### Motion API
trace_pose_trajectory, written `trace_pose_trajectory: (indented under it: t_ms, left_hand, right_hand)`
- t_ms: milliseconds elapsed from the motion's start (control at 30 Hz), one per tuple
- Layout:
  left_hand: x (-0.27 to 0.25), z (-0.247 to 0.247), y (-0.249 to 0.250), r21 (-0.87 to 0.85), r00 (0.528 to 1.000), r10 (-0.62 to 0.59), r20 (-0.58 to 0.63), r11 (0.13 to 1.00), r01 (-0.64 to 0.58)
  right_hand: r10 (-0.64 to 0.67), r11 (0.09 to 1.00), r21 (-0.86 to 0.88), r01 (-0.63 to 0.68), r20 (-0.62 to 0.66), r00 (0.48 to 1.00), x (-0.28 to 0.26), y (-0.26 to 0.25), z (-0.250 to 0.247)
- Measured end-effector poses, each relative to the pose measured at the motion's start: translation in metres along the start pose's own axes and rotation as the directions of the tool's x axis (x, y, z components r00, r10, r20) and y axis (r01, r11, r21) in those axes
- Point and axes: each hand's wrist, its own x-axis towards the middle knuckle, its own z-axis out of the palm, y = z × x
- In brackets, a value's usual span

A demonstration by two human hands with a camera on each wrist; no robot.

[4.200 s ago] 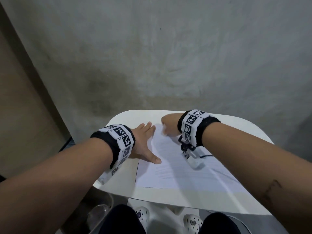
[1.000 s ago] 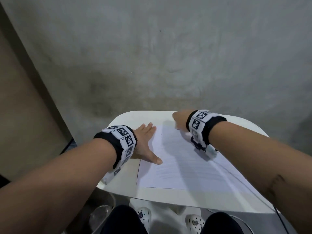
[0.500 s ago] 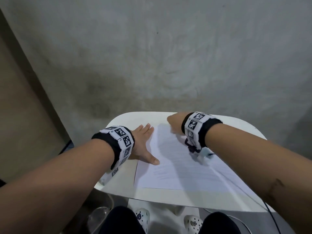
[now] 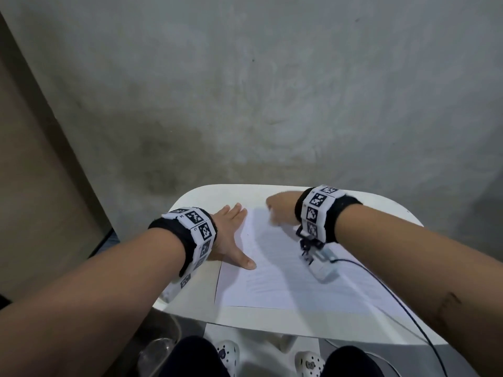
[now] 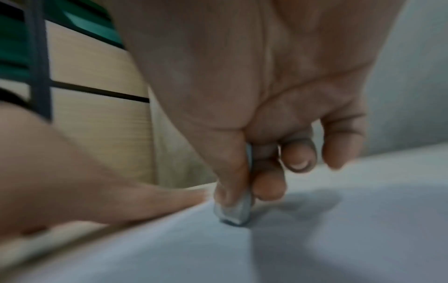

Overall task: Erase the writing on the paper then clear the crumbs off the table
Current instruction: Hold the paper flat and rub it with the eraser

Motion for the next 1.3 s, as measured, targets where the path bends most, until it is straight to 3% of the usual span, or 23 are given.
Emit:
trace_pose_trajectory:
  t_ms: [100, 200, 367, 467, 533, 633, 767, 933, 1067, 1233, 1300]
  left_hand:
    - [-0.001, 0.001, 0.0, -0.005, 1.0, -0.008, 0.002, 1.0, 0.008]
    - [0.0, 0.0, 0.0, 0.019, 1.0, -0.002, 0.008, 1.0, 0.002]
    - [0.0, 0.0, 0.0, 0.002, 1.0, -0.011, 0.001, 1.0, 0.011]
    - [0.001, 0.0, 0.001, 0.019, 1.0, -0.006, 0.01, 1.0, 0.006]
    - [0.0, -0.001, 0.001, 0.018, 1.0, -0.01, 0.007, 1.0, 0.01]
    - [0.0, 0.001, 0.001, 0.004, 1.0, -0.015, -0.011, 1.0, 0.015]
    - [0.004, 0.001, -0.001, 0.017, 1.0, -0.006, -0.012, 1.0, 0.007]
    - [0.003, 0.005, -0.001, 0.015, 1.0, -0.018, -0.023, 1.0, 0.018]
    - [0.003, 0.001, -0.001, 0.031, 1.0, -0.011, -0.002, 0.999, 0.011]
    - [0.002, 0.004, 0.0, 0.01, 1.0, -0.015, -0.022, 1.0, 0.015]
    - [0.002, 0.002, -0.001, 0.022, 1.0, -0.019, -0.023, 1.0, 0.019]
  right_hand:
    - [0.089, 0.996, 0.03, -0.087, -0.069, 0.994, 0.009, 0.011, 0.004]
    - [-0.052, 0.996, 0.066, 0.052, 0.006, 0.999, -0.005, -0.011, 0.007]
    - [0.113, 0.993, 0.031, -0.111, -0.077, 0.991, 0.007, 0.021, 0.004]
    - [-0.049, 0.997, 0.063, 0.051, -0.044, 0.998, -0.009, -0.008, 0.006]
    - [-0.048, 0.998, 0.035, 0.05, -0.056, 0.997, -0.006, -0.001, 0.007]
    - [0.102, 0.994, 0.046, -0.098, -0.092, 0.991, 0.0, 0.021, 0.004]
    - [-0.035, 0.998, 0.058, 0.037, -0.021, 0.999, -0.01, -0.009, 0.004]
    - [0.12, 0.992, 0.036, -0.117, -0.094, 0.988, 0.003, 0.016, 0.004]
    - [-0.011, 0.991, 0.132, 0.009, 0.015, 1.0, -0.004, -0.01, 0.004]
    - [0.169, 0.974, 0.164, -0.157, -0.058, 0.984, 0.001, 0.024, 0.009]
    - [0.165, 0.922, 0.371, -0.11, -0.12, 0.979, -0.011, 0.021, 0.003]
